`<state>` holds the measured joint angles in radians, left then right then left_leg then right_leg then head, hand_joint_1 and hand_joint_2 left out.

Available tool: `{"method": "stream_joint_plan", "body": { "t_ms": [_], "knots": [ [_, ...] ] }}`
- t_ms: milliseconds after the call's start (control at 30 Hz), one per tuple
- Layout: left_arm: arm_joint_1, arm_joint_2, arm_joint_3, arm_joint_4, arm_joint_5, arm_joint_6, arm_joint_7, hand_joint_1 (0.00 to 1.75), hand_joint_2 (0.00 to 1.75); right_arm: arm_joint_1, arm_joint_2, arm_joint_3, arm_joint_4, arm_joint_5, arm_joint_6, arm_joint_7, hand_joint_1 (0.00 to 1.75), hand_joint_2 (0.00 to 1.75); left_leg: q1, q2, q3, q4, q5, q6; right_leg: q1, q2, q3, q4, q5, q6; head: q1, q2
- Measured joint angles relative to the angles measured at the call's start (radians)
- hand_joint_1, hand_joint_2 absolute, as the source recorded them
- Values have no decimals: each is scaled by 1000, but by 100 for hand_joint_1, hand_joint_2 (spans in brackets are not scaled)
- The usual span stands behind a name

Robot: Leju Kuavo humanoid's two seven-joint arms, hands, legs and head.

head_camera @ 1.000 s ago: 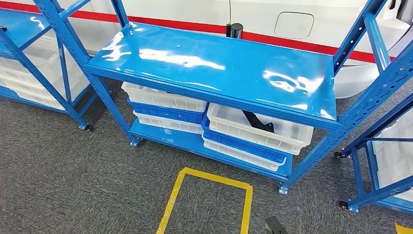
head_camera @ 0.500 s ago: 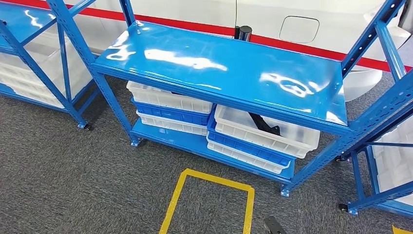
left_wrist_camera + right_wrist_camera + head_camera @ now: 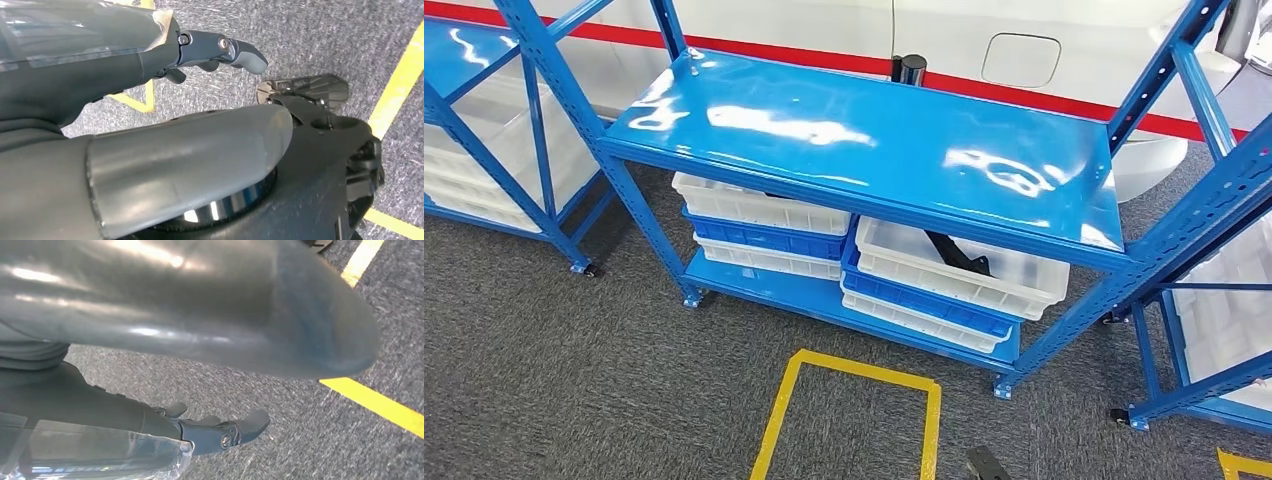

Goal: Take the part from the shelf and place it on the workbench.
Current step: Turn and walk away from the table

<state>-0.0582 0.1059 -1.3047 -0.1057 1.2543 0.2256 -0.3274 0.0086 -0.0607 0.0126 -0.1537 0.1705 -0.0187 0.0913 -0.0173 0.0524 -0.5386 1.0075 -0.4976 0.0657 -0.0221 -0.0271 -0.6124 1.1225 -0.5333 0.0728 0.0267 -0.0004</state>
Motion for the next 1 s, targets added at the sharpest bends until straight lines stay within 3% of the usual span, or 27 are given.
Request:
{"method": "stream_joint_plan", "body": {
  "t_ms": [67,100,167,233,300,367,400,433,467,533,600,667,700,767,833,900,933,1000],
  "knots": [
    [0,-1,-1,0,-1,0,1,0,0,-3,-1,0,0,0,0,-1,0,0,-4,13,10,1,-10,-12,5,-28,47,-97,41,-9,-1,0],
    [-1,-1,-2,-1,-1,1,1,0,0,-4,-1,0,0,0,0,-1,0,0,-6,20,13,1,-14,-17,8,-30,51,-108,47,-18,-1,0],
    [-3,-1,-3,-1,-1,1,2,0,0,-4,0,0,0,0,0,-2,0,0,-5,33,19,0,-20,-26,4,-9,50,-111,50,-33,-1,0],
    [-6,-1,-4,-1,-1,1,2,0,0,-3,1,0,0,0,0,-2,0,0,2,11,11,29,-44,-40,-5,11,53,-114,54,-45,-3,0],
    [-7,-2,-5,-2,-1,1,2,0,0,-4,1,0,0,0,0,-2,0,0,11,-32,-36,133,-105,-55,-9,30,55,-115,56,-55,-6,0],
    [-5,-2,-6,-2,-1,1,2,0,0,-5,0,0,0,0,0,-2,0,0,20,-50,-100,252,-153,-64,-9,51,54,-114,56,-59,-6,0],
    [-5,-2,-7,-3,0,1,2,0,0,-4,0,0,0,1,0,-2,0,0,23,-51,-116,274,-149,-67,-9,64,55,-114,56,-59,-6,0],
    [-4,-3,-7,-3,0,1,2,0,0,-4,0,0,0,1,0,-2,0,0,27,-53,-113,257,-124,-69,-10,76,56,-114,56,-58,-6,0],
    [-5,-3,-8,-4,0,2,2,0,0,-4,0,0,0,2,0,-2,0,0,31,-58,-94,205,-85,-70,-11,90,58,-114,56,-58,-7,0],
    [-5,-2,-8,-4,0,3,3,0,0,-5,1,0,0,3,1,-2,0,0,39,-102,-38,73,-15,-70,-10,115,59,-113,56,-54,-6,0],
    [-5,-2,-8,-4,1,4,5,0,0,-6,1,0,0,3,1,-2,0,0,40,-136,-13,10,4,-67,-9,135,52,-113,58,-42,-6,0],
    [-5,-3,-8,-5,2,6,8,0,0,-4,1,0,0,5,1,-4,0,0,34,-122,-12,4,6,-56,-11,152,45,-119,63,-25,-5,0],
    [-6,-3,-8,-5,3,8,9,0,0,-2,1,0,0,6,1,-5,0,0,33,-112,-10,-1,10,-48,-11,145,40,-116,62,-19,-5,0],
    [-7,-3,-8,-5,3,12,9,0,0,-2,2,0,0,8,0,-8,0,0,33,-89,-5,-15,19,-30,-6,96,9,-61,32,-20,-2,0],
    [-5,-3,-8,-5,3,13,10,0,0,-7,1,1,0,8,-1,-10,0,0,28,-68,-4,-18,21,-22,-3,47,-53,69,-29,-31,0,0],
    [-3,-5,-8,-6,3,14,12,0,0,-7,1,1,0,8,-2,-11,0,0,25,-51,-5,-18,20,-21,-3,39,-95,167,-63,-29,0,0],
    [-3,-5,-8,-6,3,14,13,0,0,-5,1,1,0,8,-2,-11,0,0,25,-45,-5,-18,20,-21,-3,38,-89,164,-59,-23,0,0],
    [-4,-6,-8,-6,3,14,17,0,0,-4,0,1,0,9,-2,-11,0,0,25,-38,-3,-17,19,-23,-4,32,-17,45,-16,-6,0,0]
  ]
}}
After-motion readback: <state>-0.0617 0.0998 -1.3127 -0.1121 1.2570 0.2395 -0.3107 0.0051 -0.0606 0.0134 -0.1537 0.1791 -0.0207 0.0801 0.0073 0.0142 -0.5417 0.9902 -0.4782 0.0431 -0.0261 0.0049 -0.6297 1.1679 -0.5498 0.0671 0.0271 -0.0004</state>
